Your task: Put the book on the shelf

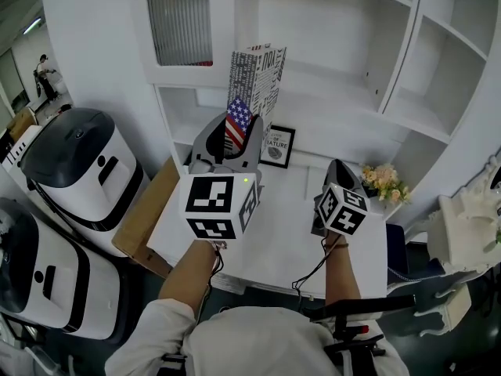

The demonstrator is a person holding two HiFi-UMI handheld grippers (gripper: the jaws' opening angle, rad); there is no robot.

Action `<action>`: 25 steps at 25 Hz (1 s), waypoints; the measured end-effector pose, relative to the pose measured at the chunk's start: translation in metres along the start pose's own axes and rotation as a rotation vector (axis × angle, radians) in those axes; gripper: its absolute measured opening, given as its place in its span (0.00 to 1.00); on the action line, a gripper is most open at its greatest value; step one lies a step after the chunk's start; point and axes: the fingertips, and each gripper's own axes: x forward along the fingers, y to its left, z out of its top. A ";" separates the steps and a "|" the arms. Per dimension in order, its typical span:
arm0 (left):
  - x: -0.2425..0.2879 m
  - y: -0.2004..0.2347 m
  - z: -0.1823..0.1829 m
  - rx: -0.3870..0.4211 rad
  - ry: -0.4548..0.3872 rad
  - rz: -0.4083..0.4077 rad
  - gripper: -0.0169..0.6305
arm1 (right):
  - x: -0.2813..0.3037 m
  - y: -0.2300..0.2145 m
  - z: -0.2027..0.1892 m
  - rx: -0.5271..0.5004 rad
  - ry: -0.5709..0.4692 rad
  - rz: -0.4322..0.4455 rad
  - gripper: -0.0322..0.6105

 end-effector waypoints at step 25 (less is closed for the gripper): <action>0.058 0.010 0.070 0.039 -0.160 0.027 0.27 | 0.016 0.005 0.057 0.080 -0.051 0.070 0.08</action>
